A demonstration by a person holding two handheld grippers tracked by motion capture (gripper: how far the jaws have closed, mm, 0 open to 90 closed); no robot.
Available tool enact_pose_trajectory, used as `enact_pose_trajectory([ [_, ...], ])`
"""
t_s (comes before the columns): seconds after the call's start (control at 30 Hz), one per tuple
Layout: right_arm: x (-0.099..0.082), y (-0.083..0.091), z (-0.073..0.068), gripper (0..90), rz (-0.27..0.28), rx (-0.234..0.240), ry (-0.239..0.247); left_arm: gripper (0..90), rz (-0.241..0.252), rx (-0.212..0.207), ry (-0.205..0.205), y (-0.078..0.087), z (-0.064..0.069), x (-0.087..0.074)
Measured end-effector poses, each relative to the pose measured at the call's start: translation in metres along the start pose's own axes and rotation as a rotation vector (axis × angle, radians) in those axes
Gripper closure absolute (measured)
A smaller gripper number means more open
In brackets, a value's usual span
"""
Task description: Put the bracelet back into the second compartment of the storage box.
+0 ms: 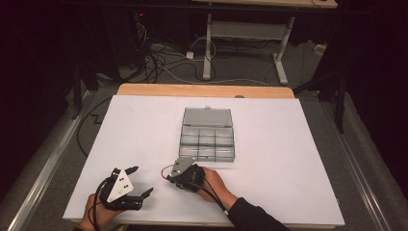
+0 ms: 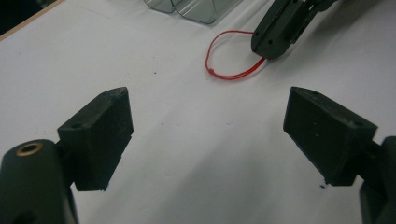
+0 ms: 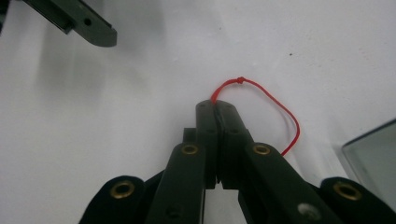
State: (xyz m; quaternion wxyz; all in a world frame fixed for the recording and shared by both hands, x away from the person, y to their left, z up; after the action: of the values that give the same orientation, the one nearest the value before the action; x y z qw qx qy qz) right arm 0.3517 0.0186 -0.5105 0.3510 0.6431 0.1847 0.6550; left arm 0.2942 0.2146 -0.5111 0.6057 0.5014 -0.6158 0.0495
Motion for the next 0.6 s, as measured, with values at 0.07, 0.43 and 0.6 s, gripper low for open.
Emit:
enact_pose_trajectory([
  [0.07, -0.003, 0.006, 0.000, 90.0, 0.027, -0.017, -0.020, 15.4, 0.003, 0.001, -0.004, 0.000, 0.000, 0.000],
  [0.43, -0.003, 0.065, -0.003, 90.0, 0.196, -0.139, 0.038, 15.8, -0.023, 0.021, -0.031, -0.002, -0.002, -0.001],
  [0.6, -0.006, 0.085, 0.004, 90.0, 0.242, -0.160, 0.024, 15.8, -0.022, 0.024, -0.034, -0.002, -0.002, 0.000],
])
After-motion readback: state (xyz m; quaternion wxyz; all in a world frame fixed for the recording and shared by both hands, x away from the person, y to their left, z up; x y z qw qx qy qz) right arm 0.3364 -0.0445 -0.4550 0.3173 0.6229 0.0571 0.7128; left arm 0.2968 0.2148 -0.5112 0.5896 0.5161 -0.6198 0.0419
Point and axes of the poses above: each handheld gripper's, and its own axes: y roughly backward along the jaws, x roughly out of its top, z roughly to its right, the point moved 4 cm from there along -y, roughly forward along the jaws, and after that the axes turned 3 degrees about x, right-handed, at the moved point
